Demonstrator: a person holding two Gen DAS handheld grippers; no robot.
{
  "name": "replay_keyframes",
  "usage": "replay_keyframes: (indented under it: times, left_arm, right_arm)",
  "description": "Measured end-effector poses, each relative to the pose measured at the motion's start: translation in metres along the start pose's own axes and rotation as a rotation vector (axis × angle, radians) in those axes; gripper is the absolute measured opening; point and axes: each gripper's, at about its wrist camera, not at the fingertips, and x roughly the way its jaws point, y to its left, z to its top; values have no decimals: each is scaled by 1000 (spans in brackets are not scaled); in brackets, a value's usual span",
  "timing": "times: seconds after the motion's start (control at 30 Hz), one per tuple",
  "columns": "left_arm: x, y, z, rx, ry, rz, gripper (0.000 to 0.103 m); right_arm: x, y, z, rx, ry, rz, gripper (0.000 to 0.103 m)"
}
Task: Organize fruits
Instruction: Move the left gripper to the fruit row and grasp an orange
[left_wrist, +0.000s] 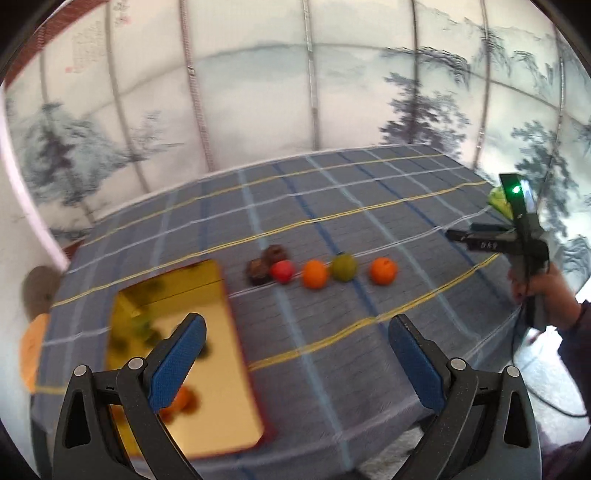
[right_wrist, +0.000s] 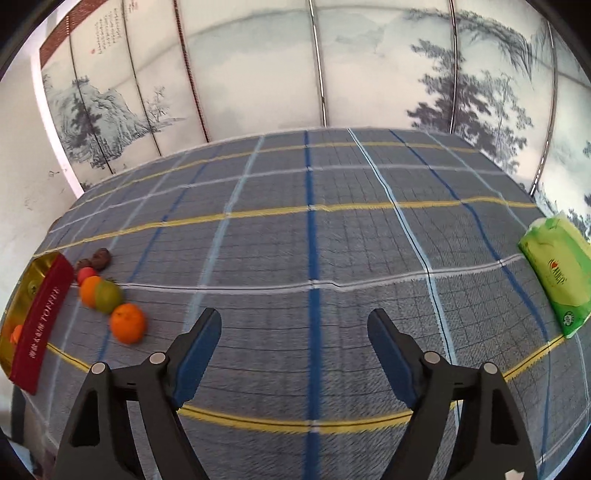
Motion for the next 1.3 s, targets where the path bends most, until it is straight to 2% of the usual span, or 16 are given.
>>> replay_keyframes:
  times: [0.03, 0.07, 0.13, 0.23, 0.27, 0.37, 0.5, 0.57, 0.7, 0.77, 0.83, 0.93, 0.97, 1.17, 1.3]
  left_arm:
    - [12, -1, 8, -4, 24, -23, 89]
    - [26, -2, 17, 0, 50, -68, 73]
    - [47, -6, 29, 42, 85, -126, 61]
    - [85, -15, 40, 201, 184, -258, 61]
    - [100, -20, 43, 276, 221, -246, 61]
    - [123, -27, 47, 392, 258, -248, 61]
    - [153, -26, 58, 449, 289, -248, 59]
    - [163, -26, 59, 474, 300, -257, 49]
    - [187, -30, 59, 550, 335, -265, 48]
    - [195, -29, 56, 557, 364, -288, 48]
    - [195, -30, 55, 558, 355, -301, 47]
    - [189, -31, 52, 559, 334, -261, 32]
    - [186, -30, 51, 548, 330, -254, 31]
    - [177, -15, 47, 435, 326, -251, 31]
    - [187, -6, 48, 413, 340, -256, 31]
  right_arm:
    - [4, -2, -1, 4, 4, 8, 79]
    - [6, -6, -3, 7, 7, 19, 79]
    - [11, -10, -7, 13, 7, 33, 79]
    - [16, -18, -11, 40, 16, 74, 79]
    - [14, -19, -11, 43, 6, 83, 79]
    - [13, -21, -12, 46, -11, 107, 79]
    - [13, -9, -14, -4, -16, 112, 79]
    - [13, -2, -16, -47, -19, 103, 79]
    - [12, 8, -19, -100, -31, 96, 79]
    - [12, 6, -19, -90, -32, 99, 79]
    - [12, 2, -18, -72, -34, 104, 79]
    - [15, 2, -17, -70, -18, 106, 79]
    - [16, 3, -17, -73, -15, 106, 79]
    - [14, 2, -17, -69, -23, 103, 79]
    - [14, 3, -17, -68, -25, 99, 79]
